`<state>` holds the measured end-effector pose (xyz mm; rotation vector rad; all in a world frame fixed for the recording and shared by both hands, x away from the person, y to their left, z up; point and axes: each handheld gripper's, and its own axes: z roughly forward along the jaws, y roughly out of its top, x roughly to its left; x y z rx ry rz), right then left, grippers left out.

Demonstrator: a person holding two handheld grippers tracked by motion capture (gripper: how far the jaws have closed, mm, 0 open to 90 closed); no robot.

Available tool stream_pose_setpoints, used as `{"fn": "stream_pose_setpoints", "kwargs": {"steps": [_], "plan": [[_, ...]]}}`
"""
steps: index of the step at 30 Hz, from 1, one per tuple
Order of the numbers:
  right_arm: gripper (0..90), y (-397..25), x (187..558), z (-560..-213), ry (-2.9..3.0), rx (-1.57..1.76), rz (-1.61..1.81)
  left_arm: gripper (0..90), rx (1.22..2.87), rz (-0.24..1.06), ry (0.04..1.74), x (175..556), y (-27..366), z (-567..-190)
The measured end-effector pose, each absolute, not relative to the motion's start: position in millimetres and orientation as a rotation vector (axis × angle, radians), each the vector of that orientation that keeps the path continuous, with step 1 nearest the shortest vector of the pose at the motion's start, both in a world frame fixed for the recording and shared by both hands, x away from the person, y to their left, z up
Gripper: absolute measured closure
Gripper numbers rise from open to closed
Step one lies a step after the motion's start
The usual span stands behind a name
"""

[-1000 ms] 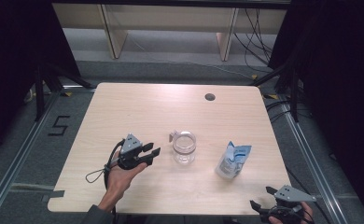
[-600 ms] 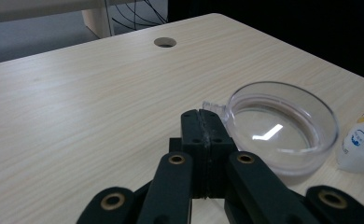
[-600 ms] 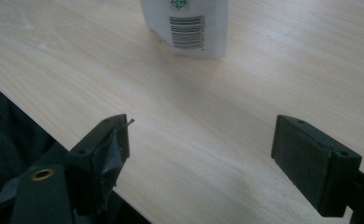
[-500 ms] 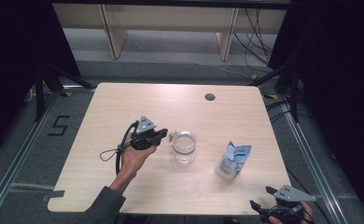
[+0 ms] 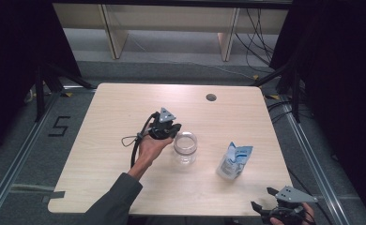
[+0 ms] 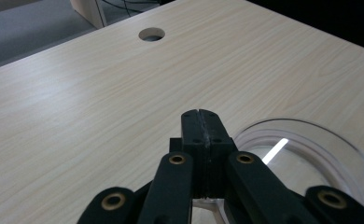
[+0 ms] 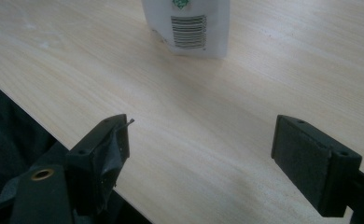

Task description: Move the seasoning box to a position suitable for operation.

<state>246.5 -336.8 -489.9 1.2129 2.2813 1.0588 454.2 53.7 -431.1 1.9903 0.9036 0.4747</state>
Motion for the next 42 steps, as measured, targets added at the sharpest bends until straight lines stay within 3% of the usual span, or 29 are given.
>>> {"fn": "stream_pose_setpoints", "kwargs": {"steps": [12, 27, 36, 40, 42], "plan": [[19.9, -337.0, 246.6, -489.6, 2.274, 1.191, 1.045, 89.5, 2.099, 0.478, 0.940, 455.4, 60.5, -426.0], [19.9, -336.3, 246.7, -490.2, 2.277, 1.202, 1.048, 88.5, 2.061, 0.418, 0.994, 437.4, 86.3, -427.3], [19.9, -334.8, 244.5, -490.3, 2.273, 1.259, 1.047, 70.7, 1.825, 0.367, 1.009, 420.3, 114.0, -423.0], [19.9, -336.0, 246.2, -490.4, 2.273, 1.216, 1.046, 61.0, 1.845, 0.384, 0.930, 409.8, 125.5, -432.2], [19.9, -335.8, 246.4, -490.6, 2.278, 1.218, 1.046, 56.9, 1.835, 0.368, 0.987, 402.0, 128.8, -439.1]]}}
